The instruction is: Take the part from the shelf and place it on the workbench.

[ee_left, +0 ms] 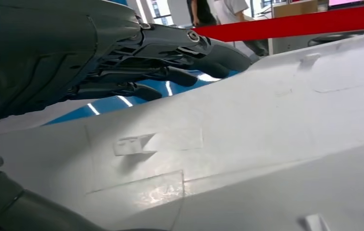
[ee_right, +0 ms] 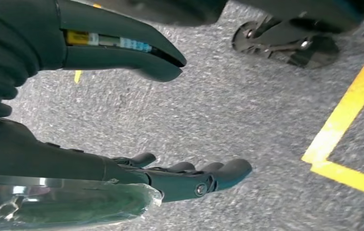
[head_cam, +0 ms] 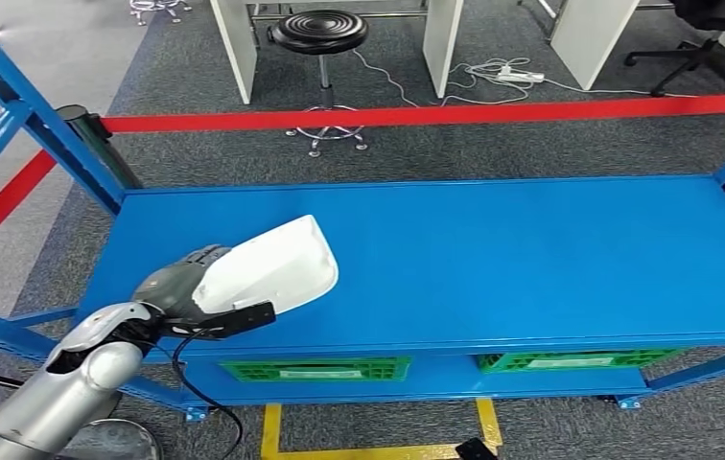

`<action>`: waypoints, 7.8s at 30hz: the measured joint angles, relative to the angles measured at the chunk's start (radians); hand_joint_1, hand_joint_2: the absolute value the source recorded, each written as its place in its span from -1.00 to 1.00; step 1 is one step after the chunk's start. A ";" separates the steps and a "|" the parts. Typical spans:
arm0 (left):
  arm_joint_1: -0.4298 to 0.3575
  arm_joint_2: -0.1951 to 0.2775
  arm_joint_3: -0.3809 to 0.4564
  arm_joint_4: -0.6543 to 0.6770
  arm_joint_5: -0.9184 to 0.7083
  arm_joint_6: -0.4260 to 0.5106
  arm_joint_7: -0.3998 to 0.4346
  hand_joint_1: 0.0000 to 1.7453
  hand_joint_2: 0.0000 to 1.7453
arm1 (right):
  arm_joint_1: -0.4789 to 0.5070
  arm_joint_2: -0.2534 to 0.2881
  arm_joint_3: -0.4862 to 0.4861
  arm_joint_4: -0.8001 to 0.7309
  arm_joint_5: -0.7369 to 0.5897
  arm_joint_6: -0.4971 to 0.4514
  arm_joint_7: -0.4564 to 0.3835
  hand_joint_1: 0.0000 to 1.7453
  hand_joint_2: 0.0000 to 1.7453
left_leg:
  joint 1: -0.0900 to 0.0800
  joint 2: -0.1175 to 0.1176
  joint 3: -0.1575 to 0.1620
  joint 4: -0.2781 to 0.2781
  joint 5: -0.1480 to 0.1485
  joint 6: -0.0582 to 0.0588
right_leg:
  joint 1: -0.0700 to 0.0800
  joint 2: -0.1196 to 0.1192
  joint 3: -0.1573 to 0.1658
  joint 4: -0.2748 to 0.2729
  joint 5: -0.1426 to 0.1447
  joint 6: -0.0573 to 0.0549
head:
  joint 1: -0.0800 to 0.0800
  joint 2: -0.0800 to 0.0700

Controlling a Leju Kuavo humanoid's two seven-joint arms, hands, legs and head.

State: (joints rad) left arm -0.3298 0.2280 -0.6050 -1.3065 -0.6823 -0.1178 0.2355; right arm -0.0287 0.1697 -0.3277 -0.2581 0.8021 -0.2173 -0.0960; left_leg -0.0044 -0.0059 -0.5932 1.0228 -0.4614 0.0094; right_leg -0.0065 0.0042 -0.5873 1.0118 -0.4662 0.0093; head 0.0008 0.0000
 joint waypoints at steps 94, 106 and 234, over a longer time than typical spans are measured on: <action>0.146 -0.172 0.046 -0.529 0.392 0.367 -0.510 1.00 1.00 | 0.019 0.008 0.026 -0.004 -0.030 -0.032 -0.071 -1.00 1.00 | 0.009 0.000 -0.019 0.063 -0.053 -0.014 | -0.003 0.002 0.009 -0.010 0.004 -0.005 | 0.000 0.000; 0.149 -0.168 0.014 -0.560 0.432 0.369 -0.575 1.00 1.00 | 0.019 0.008 0.026 -0.002 -0.029 -0.029 -0.076 -1.00 1.00 | 0.005 0.000 0.017 -0.003 -0.010 0.005 | 0.003 0.001 0.003 -0.003 0.002 0.013 | 0.000 0.000; 0.127 -0.151 -0.168 -0.590 0.412 0.385 -0.660 1.00 1.00 | 0.007 0.008 0.036 0.002 -0.055 0.001 -0.071 -1.00 1.00 | -0.003 0.016 0.052 -0.057 0.003 0.039 | -0.002 -0.005 -0.102 0.198 -0.125 0.040 | 0.025 0.000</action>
State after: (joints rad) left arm -0.2029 0.0771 -0.7731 -1.8961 -0.2705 0.2669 -0.4247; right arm -0.0218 0.1780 -0.2918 -0.2560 0.7470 -0.2159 -0.1671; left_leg -0.0075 0.0099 -0.5412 0.9658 -0.4582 0.0485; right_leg -0.0083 -0.0009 -0.6890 1.2097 -0.5911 0.0488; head 0.0260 0.0000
